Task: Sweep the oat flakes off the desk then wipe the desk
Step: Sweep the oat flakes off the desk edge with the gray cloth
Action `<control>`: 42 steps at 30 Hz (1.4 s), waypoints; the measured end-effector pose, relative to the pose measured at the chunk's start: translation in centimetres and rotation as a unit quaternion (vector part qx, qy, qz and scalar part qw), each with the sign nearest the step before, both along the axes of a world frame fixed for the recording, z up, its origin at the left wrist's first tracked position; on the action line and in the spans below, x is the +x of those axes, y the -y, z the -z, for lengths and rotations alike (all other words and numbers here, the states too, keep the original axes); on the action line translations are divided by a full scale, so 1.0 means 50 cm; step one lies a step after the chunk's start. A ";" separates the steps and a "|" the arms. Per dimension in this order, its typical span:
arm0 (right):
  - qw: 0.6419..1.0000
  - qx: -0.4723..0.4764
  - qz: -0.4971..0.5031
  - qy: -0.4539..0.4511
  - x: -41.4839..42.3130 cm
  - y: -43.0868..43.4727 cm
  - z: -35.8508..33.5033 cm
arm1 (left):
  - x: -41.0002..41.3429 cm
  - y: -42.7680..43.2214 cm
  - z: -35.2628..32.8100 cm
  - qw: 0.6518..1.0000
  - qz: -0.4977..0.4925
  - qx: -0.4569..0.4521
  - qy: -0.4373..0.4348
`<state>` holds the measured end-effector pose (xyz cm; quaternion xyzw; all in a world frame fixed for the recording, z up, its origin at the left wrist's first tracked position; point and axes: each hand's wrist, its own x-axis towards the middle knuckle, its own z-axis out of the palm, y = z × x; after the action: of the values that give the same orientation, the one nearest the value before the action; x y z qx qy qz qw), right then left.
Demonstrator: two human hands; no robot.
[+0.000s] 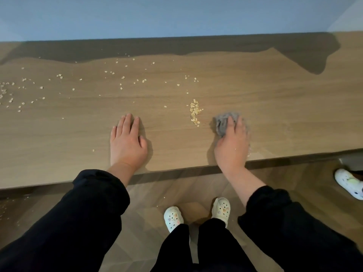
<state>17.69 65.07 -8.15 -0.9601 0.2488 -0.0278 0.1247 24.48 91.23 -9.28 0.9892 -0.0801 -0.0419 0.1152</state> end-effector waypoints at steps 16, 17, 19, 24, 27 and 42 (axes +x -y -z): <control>0.992 -0.009 0.124 0.004 -0.053 0.160 -0.012 | -0.119 0.143 -0.002 0.990 0.093 0.097 -0.040; 0.998 -0.015 0.057 -0.003 -0.055 0.141 -0.011 | -0.118 0.143 -0.002 0.990 0.093 0.101 -0.036; 0.996 -0.015 -0.082 -0.030 -0.068 0.148 -0.014 | -0.119 0.143 0.000 0.990 0.090 0.105 -0.031; 1.000 0.019 0.010 -0.003 -0.106 0.332 -0.014 | -0.122 0.148 0.001 0.990 0.081 0.116 -0.026; 0.986 0.020 0.161 -0.030 -0.100 0.336 -0.022 | -0.123 0.149 0.001 0.990 0.077 0.118 -0.028; 0.961 -0.100 -0.215 -0.143 -0.059 0.209 -0.031 | -0.116 0.138 -0.007 0.992 0.092 0.072 -0.055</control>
<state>14.74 54.60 -6.62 -0.9925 0.0475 0.1124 -0.0055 18.71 84.33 -8.93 0.9795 -0.1611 -0.1127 0.0436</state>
